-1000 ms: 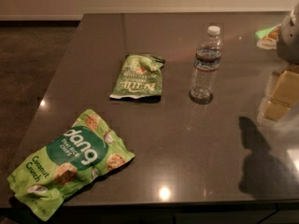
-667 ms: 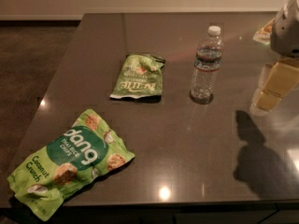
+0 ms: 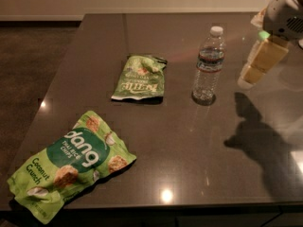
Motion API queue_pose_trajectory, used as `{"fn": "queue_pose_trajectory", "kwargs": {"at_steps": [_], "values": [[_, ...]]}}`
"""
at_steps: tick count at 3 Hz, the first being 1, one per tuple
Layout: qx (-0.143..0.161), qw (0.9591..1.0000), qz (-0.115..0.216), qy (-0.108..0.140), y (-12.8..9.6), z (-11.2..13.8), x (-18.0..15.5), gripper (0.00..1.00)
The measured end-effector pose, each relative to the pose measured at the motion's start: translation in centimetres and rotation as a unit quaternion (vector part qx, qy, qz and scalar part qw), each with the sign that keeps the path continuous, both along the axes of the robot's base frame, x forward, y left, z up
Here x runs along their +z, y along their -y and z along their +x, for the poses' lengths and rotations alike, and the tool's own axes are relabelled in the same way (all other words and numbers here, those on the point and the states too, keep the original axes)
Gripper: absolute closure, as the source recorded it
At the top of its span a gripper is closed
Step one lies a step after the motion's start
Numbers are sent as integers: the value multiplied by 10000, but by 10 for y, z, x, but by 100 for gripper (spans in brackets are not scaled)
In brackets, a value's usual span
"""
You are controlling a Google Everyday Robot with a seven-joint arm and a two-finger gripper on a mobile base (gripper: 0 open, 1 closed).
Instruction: Move water bottle near green rice chip bag
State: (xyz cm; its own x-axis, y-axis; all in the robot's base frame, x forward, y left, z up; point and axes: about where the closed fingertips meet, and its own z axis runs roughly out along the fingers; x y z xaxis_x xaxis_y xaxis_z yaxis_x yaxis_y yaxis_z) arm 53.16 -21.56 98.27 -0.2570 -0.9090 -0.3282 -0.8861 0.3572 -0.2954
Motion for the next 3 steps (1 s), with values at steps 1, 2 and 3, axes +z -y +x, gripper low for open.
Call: {"fn": "queue_pose_trajectory", "kwargs": {"at_steps": [1,2,3], "values": [[-71,9987,497,-12,-4,28,-5,0],[-48,9953,961,-85,-14,47,-12,0],[25,9917,1267,-220,-27,56,-21,0]]}}
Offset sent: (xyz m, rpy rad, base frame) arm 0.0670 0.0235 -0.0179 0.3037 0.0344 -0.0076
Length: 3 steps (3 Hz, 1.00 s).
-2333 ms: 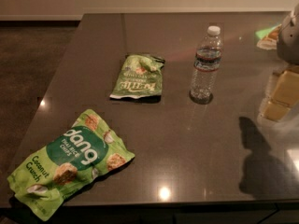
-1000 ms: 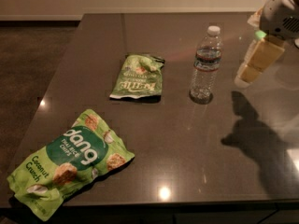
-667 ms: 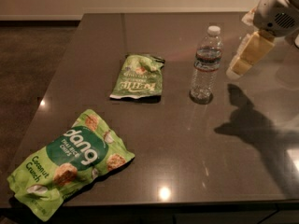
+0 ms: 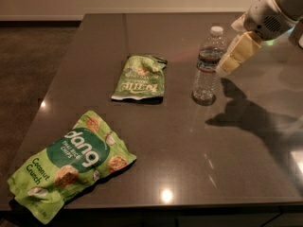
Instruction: Move water bottle near green rice chip bag
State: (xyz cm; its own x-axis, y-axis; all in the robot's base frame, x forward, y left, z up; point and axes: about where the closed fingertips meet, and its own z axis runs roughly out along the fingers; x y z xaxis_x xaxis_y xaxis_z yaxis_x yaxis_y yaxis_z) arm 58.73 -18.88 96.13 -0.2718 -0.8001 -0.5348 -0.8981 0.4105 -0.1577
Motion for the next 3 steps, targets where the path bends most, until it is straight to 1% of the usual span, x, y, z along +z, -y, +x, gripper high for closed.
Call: {"fn": "queue_pose_trajectory", "kwargs": {"at_steps": [1,2,3], "values": [[62,9998,194,-89,-9,5,-6,0],[244,9987,396,-215,-24,3,-12,0],[354,9975,558,-260,-33,0,-13,19]]}}
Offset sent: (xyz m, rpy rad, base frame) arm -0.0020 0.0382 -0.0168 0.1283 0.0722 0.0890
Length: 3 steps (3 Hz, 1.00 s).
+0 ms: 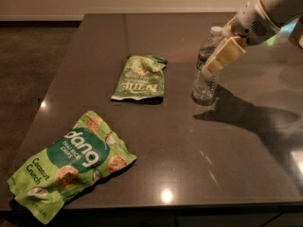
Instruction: Move water bottle near green rice chip bag
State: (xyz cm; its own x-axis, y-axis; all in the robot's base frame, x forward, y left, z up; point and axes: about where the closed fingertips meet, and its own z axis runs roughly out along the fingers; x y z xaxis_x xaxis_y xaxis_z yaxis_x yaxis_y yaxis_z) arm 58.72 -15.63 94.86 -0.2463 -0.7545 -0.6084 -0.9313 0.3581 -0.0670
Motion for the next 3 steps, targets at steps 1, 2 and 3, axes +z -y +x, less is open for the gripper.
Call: {"fn": "queue_pose_trajectory", "kwargs": {"at_steps": [1,2,3], "values": [[97,9999,96,-20,-6,-5,2,41],[178,9997,187,-3,-10,-12,9,65],[476,9984,315,20,-24,-33,19,88]]}}
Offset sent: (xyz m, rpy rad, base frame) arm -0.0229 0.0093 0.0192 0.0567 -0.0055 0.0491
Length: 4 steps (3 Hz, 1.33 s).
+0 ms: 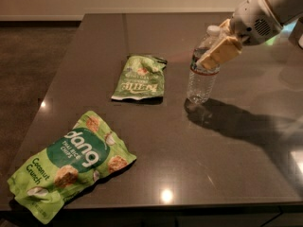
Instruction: Move water bottle near green rice chip bag
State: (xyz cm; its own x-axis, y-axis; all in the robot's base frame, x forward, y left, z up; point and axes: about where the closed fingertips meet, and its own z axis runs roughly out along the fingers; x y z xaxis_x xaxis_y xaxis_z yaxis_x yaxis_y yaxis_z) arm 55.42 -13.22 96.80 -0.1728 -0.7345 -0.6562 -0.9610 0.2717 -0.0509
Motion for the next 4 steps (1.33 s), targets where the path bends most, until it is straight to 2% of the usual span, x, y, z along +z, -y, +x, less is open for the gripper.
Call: {"fn": "queue_pose_trajectory", "kwargs": {"at_steps": [1,2,4], "values": [[434,9990,58,33,-23,-31,9,100],[829,9965,62,60,-46,-59,5,100],[1445,9895,54,35,-81,-93,-8,100]]}}
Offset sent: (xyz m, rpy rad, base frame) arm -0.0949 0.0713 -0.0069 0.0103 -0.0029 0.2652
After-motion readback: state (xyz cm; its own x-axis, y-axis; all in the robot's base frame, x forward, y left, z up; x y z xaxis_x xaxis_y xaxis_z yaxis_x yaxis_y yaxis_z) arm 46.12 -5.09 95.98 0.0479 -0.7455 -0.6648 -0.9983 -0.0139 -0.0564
